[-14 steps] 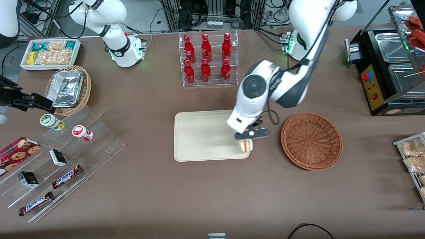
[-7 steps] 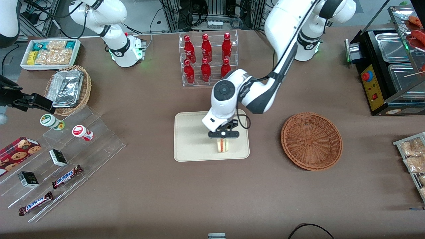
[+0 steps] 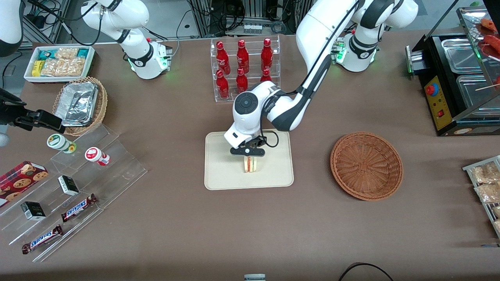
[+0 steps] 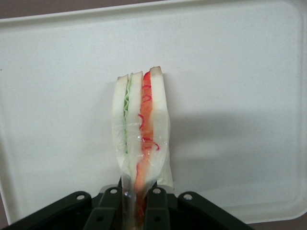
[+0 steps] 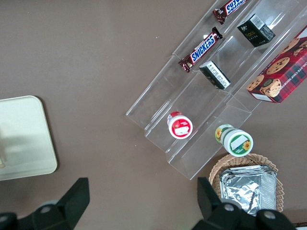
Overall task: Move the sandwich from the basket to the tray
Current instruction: 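Lower the sandwich onto the tray and open the left gripper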
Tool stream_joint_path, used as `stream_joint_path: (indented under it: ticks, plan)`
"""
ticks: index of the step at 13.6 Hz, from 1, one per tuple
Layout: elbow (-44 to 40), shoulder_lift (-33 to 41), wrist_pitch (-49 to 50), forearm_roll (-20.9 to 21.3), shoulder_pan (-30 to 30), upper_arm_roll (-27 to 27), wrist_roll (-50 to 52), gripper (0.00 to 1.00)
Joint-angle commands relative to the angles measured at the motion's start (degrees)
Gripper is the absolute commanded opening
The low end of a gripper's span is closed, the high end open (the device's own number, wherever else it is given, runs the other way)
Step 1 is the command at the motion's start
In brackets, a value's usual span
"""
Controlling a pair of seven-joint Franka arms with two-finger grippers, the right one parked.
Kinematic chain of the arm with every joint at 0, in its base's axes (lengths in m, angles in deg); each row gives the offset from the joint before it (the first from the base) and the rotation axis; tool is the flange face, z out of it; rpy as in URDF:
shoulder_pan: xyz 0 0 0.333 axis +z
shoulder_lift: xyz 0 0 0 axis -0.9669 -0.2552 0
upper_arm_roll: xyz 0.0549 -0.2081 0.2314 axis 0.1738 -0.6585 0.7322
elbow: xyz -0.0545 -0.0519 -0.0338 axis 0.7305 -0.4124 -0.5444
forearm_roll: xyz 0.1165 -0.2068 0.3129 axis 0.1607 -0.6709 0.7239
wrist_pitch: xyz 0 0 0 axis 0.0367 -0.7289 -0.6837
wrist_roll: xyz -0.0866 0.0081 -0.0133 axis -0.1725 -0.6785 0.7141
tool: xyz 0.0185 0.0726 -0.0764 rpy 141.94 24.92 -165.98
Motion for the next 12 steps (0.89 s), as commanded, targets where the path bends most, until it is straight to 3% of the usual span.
stream_joint_path:
  ticks: [1,3,4,5,6,12]
  plan:
    - [-1.3,-0.89,0.06,0.26,-0.73,0.74,0.97,0.0]
    - [-1.29,-1.41,0.06,0.35,-0.73,0.74,0.97,0.0]
    - [-1.29,-1.85,0.14,0.27,-0.81,0.74,1.14,0.27]
    - [-1.38,-1.86,0.23,0.53,-1.08,0.74,1.15,0.68]
    - [-1.3,-1.77,0.32,0.79,-1.51,0.74,0.97,0.98]
    - [-1.65,3.31,2.24,0.26,-0.82,1.27,2.81,0.99]
